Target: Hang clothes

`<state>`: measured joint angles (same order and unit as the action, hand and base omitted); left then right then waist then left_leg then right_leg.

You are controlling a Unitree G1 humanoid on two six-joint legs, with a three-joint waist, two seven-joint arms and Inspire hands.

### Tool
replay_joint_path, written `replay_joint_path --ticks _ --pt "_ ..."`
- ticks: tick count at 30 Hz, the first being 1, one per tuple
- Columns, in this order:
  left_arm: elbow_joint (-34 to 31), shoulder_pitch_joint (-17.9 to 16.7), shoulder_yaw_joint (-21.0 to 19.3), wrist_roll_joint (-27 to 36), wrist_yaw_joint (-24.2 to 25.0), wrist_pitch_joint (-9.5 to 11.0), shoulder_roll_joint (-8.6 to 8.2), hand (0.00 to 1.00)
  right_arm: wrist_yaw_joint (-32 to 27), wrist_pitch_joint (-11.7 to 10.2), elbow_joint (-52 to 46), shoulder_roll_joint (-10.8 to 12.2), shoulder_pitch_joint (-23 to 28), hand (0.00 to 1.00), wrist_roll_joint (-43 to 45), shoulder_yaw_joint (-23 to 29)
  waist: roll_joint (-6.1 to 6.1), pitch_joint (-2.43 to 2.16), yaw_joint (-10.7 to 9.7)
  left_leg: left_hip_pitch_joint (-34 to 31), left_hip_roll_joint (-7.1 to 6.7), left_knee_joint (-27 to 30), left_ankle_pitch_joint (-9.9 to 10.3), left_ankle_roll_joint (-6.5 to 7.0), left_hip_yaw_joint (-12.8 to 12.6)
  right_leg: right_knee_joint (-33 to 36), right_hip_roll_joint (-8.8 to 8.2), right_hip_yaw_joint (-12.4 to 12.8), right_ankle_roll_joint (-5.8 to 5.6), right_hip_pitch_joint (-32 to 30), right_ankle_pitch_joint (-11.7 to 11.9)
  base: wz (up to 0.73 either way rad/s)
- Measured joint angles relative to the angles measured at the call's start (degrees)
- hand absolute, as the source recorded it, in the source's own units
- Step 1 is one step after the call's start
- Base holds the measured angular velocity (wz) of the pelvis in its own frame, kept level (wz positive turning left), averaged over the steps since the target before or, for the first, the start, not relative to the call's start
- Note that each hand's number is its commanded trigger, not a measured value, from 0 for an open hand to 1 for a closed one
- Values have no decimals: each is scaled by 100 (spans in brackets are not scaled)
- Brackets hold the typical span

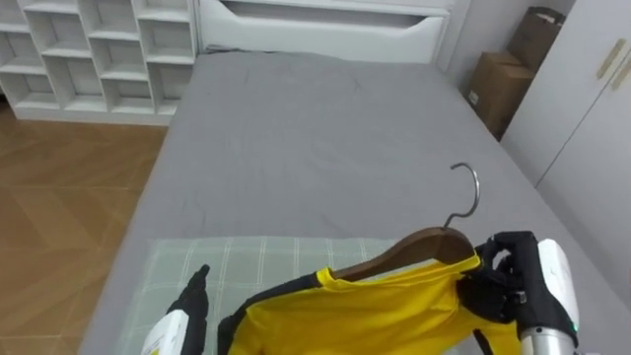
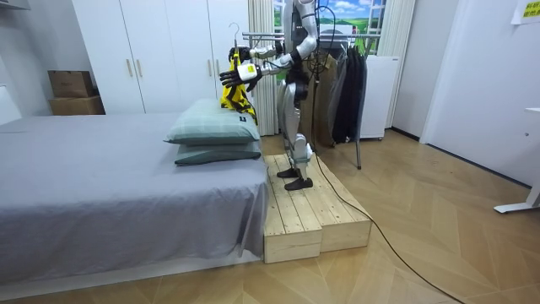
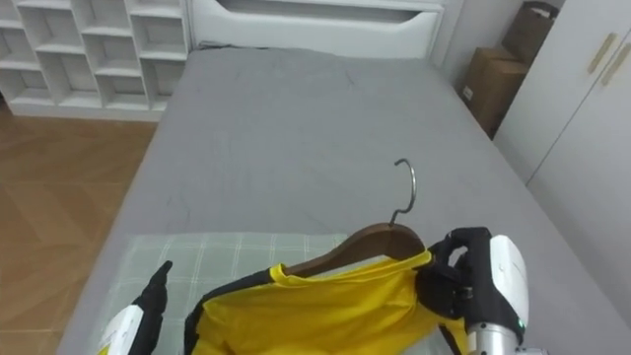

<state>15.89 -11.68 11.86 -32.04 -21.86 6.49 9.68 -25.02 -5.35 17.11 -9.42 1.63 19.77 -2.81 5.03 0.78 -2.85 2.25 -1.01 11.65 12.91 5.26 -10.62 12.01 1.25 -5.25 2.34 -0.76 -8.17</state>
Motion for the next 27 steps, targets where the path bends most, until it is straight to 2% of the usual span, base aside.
replay_joint_path --ticks 1,3,4,5,6,7,8,9,10,11,12,13,14,15,16,17,18,19,20,21,22,23,24,25,26,27 --pt "-2 3 -8 -13 0 0 7 0 0 0 -1 29 6 100 0 -1 2 0 0 -6 12 7 6 0 -110 50 10 62 3 -58 2 -66" --pt "-1 46 -4 -19 1 0 12 0 8 0 0 82 6 100 -60 -1 3 0 -27 -49 50 75 49 19 -446 194 62 343 -6 -276 19 -78" --pt "2 49 -18 -7 -8 0 14 0 15 1 14 88 3 100 -74 -53 -2 0 9 -52 113 136 67 21 -844 231 129 566 -12 -383 106 -127" --pt "-1 50 -45 -18 -11 1 10 0 15 1 34 125 7 100 -75 -102 -24 5 22 -50 236 169 67 21 -1308 75 191 482 -9 -445 323 -141" --pt "-2 60 -49 -21 -13 2 5 0 15 1 48 149 16 100 -77 -117 -34 3 32 -53 309 167 67 21 -1565 -67 201 216 -25 -436 466 -161" --pt "18 132 -49 -14 -30 5 22 0 6 3 55 172 5 100 -85 -122 -105 38 206 -62 466 100 125 21 -2198 139 133 -600 -62 -475 399 -171" --pt "94 216 -32 -8 -49 5 23 0 -46 4 87 171 9 100 -110 -123 -131 50 289 3 530 83 202 9 -2740 801 -174 -1328 -66 -518 60 -228" --pt "162 281 -25 7 -83 -4 -7 0 -126 0 184 165 -57 100 -132 -152 -121 60 449 98 525 31 222 -11 -3225 1221 -608 -1775 -100 -529 -288 -203" --pt "196 287 -20 48 -133 -4 -6 0 -169 0 263 166 -105 100 -138 -199 -121 59 530 150 529 19 237 -39 -3481 1404 -816 -1915 -140 -508 -384 -214" --pt "226 288 -32 170 -181 -10 2 0 -243 -3 358 168 -162 100 -139 -338 -101 54 598 214 543 43 267 -87 -3922 1570 -1169 -2047 -265 -393 -488 -192" --pt "227 291 -35 308 -268 -28 4 0 -299 -37 432 169 -178 100 -184 -477 -52 26 620 231 557 85 290 -130 -4271 1540 -1428 -2189 -346 -238 -456 -175" --pt "234 298 -33 322 -300 -38 3 0 -297 -43 465 172 -193 100 -199 -535 -29 28 619 220 571 143 301 -152 -4376 1440 -1488 -2197 -435 -173 -377 -137" --pt "264 346 -40 309 -298 -82 -1 0 -296 -40 474 179 -202 100 -198 -596 -19 30 593 128 644 334 331 -194 -4498 1041 -1430 -2163 -652 -63 -388 -85" --pt "315 392 -24 302 -284 -109 -5 0 -291 -32 482 177 -202 100 -195 -602 -28 33 551 101 684 416 330 -196 -4503 895 -1382 -2172 -679 -53 -402 -85" --pt "386 447 -13 302 -275 -178 -111 0 -267 9 485 187 -204 100 -196 -607 -79 45 482 52 851 622 331 -202 -4471 796 -1308 -2134 -664 -71 -357 -73" --pt "392 444 -7 308 -275 -190 -148 0 -239 15 484 225 -209 100 -181 -609 -85 47 446 6 1009 826 336 -236 -4254 771 -1223 -2052 -581 -117 -352 -87" --pt "399 457 -3 317 -275 -191 -156 0 -237 14 484 233 -240 100 -138 -608 -95 50 428 -41 1199 1056 386 -337 -4097 807 -1113 -1985 -467 -153 -372 -63" --pt "416 479 3 319 -278 -191 -154 0 -237 14 484 229 -267 100 -113 -604 -98 50 386 -80 1303 1194 407 -374 -4045 866 -1066 -1970 -412 -177 -400 -40" --pt "481 523 22 320 -284 -191 -133 0 -236 14 479 225 -338 100 -74 -603 -95 50 271 -171 1501 1496 458 -453 -3964 1002 -1010 -1955 -310 -260 -502 -17" --pt "519 540 36 319 -289 -191 -123 0 -235 14 478 227 -380 100 -46 -602 -96 50 228 -215 1580 1639 472 -472 -3872 1088 -986 -1912 -264 -308 -563 -41" --pt "560 532 50 317 -292 -194 -131 0 -222 7 463 224 -459 100 48 -599 -98 50 220 -290 1648 1862 467 -483 -3571 1245 -904 -1685 -172 -444 -663 -89" --pt "586 495 60 318 -296 -199 -171 0 -191 -3 454 205 -531 100 128 -600 -158 57 334 -364 1676 2001 419 -556 -2989 1302 -759 -1382 -66 -528 -710 -132" --pt "590 441 70 326 -346 -210 -200 0 -131 -6 451 187 -585 100 162 -607 -218 71 377 -491 1633 2177 338 -627 -2232 1299 -598 -1057 -13 -542 -682 -122" --pt "590 417 73 335 -377 -221 -225 0 -102 -6 449 171 -598 100 177 -607 -251 64 388 -596 1578 2263 300 -613 -1850 1310 -543 -919 6 -528 -664 -120" --pt "593 403 74 361 -416 -225 -290 0 -43 -5 419 125 -608 100 220 -607 -271 56 464 -699 1293 2170 302 -617 -1050 1366 -513 -602 47 -595 -650 -128" --pt "574 404 93 360 -454 -224 -358 0 7 -5 343 63 -610 100 283 -610 -289 42 505 -788 936 1898 292 -641 -477 1383 -512 -289 59 -702 -617 -134"
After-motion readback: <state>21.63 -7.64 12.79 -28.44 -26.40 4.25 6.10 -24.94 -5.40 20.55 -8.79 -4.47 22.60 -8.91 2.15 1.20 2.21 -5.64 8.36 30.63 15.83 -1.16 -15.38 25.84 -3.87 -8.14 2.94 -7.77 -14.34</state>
